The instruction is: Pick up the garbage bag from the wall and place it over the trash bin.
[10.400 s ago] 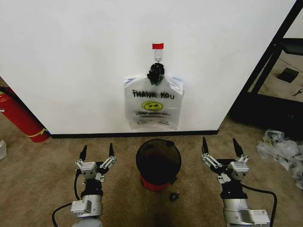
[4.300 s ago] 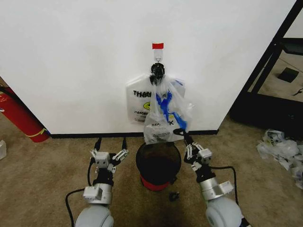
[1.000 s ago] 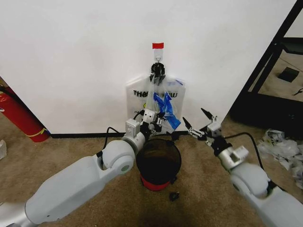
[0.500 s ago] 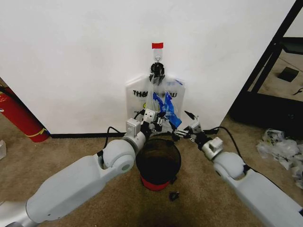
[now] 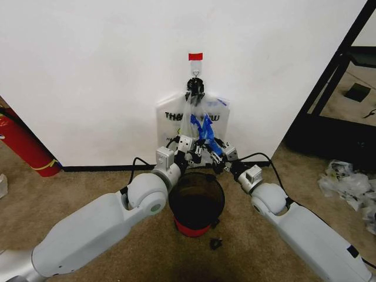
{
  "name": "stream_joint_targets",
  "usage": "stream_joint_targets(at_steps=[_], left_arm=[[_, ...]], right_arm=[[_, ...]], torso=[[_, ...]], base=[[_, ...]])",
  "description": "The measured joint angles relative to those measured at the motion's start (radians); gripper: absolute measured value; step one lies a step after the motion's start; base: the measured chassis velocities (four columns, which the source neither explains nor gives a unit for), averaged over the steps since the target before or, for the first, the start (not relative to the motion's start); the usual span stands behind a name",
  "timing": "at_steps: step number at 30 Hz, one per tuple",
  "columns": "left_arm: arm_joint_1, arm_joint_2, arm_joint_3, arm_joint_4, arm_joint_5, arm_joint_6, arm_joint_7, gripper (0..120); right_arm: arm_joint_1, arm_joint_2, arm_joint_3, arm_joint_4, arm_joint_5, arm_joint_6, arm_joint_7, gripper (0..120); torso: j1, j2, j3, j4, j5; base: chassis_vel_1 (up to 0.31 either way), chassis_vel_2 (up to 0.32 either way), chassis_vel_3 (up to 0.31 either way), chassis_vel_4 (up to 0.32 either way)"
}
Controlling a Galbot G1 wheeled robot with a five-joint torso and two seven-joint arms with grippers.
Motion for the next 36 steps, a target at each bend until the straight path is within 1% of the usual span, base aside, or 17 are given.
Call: stream_joint_targets(at_steps=[2,3,6,13,15,16,19,21,23,25,26,27,29,31,32,34,36], left_arm=[[0.001,-0.001,0.0,0.001,0.0,0.0,-0.001,0],[0.001,-0.001,0.0,0.001,0.0,0.0,-0.001,0],[0.004,0.0,-0.004,0.002,0.0,-0.001,-0.002,0],[0.01,0.007,-0.014,-0.001,-0.001,-0.004,-0.005,0],[0.021,0.009,-0.032,-0.005,-0.002,-0.009,-0.009,0],[0.021,0.009,-0.032,-0.005,-0.002,-0.009,-0.009,0],[0.054,0.016,-0.075,-0.022,-0.005,-0.016,-0.018,0],[0.094,0.025,-0.123,-0.047,-0.01,-0.019,-0.025,0],[0.128,0.035,-0.157,-0.068,-0.014,-0.019,-0.027,0],[0.145,0.039,-0.172,-0.077,-0.014,-0.019,-0.027,0],[0.174,0.044,-0.194,-0.089,-0.013,-0.019,-0.027,0],[0.226,0.052,-0.231,-0.111,-0.008,-0.018,-0.027,0],[0.307,0.065,-0.288,-0.146,0.002,-0.015,-0.029,0],[0.333,0.069,-0.3,-0.157,0.003,-0.015,-0.03,0],[0.362,0.073,-0.312,-0.17,0.006,-0.014,-0.03,0],[0.407,0.082,-0.331,-0.193,0.018,-0.014,-0.028,0],[0.45,0.09,-0.351,-0.215,0.028,-0.014,-0.026,0]], right_arm=[[-0.004,0.0,0.003,0.007,0.002,0.0,0.003,9],[-0.004,0.0,0.003,0.007,0.002,0.0,0.003,9],[-0.02,-0.001,0.019,0.019,0.011,0.001,0.011,0],[-0.072,-0.008,0.061,0.05,0.027,0.005,0.023,0],[-0.123,-0.012,0.108,0.097,0.06,0.006,0.03,0],[-0.123,-0.012,0.108,0.097,0.06,0.006,0.03,0],[-0.199,-0.022,0.172,0.186,0.14,0.006,0.05,0],[-0.273,-0.031,0.231,0.265,0.189,0.007,0.06,0],[-0.328,-0.042,0.265,0.307,0.193,0.012,0.057,0],[-0.343,-0.045,0.272,0.316,0.189,0.016,0.054,0],[-0.358,-0.049,0.279,0.323,0.183,0.024,0.048,0],[-0.365,-0.052,0.277,0.326,0.175,0.032,0.037,0],[-0.373,-0.055,0.266,0.326,0.163,0.042,0.022,0],[-0.384,-0.057,0.265,0.326,0.155,0.049,0.016,0],[-0.407,-0.059,0.267,0.33,0.144,0.056,0.009,0],[-0.444,-0.06,0.27,0.34,0.131,0.065,0.0,0],[-0.466,-0.062,0.27,0.343,0.118,0.073,-0.01,0]], torso=[[0.0,0.0,0.0,0.0,0.0],[0.0,0.0,0.0,0.0,0.0],[0.0,0.0,0.0,0.0,0.0],[0.0,0.0,0.0,0.0,0.0002],[0.0,0.0,0.0,-0.0001,0.0002],[0.0,0.0,0.0,-0.0001,0.0002],[0.0,0.0,0.0,-0.0002,-0.0001],[0.0,0.0,0.0,0.0,0.0],[0.0,0.0,0.0,-0.0002,0.0],[0.0,0.0,0.0,-0.0004,0.0],[0.0,0.0,0.0,-0.001,0.0001],[0.0,0.0,0.0,-0.0009,-0.0001],[0.0,0.0,0.0,0.0012,0.0002],[0.0,0.0,0.0,0.0013,0.0001],[0.0,0.0,0.0,0.001,-0.0004],[0.0,0.0,0.0,-0.001,0.0002],[0.0,0.0,0.0,-0.0009,0.0002]], base=[[0.0,0.0,0.0,0.0],[0.0,0.0,0.0,0.0],[0.0,0.0,0.0,0.0],[0.0,0.0,0.0,0.0],[0.0,0.0,0.0,0.0],[0.0,0.0,0.0,0.0],[0.0,0.0,0.0,0.0],[0.0,0.0,0.0,0.0],[0.0,0.0,0.0,0.0],[0.0,0.0,0.0,0.0],[0.0,0.0,0.0,0.0],[0.0,0.0,0.0,0.0],[0.0,0.0,0.0,0.0],[0.0,0.0,0.0,0.0],[0.0,0.0,0.0,0.0],[0.0,0.0,0.0,0.0],[0.0,0.0,0.0,0.0]])
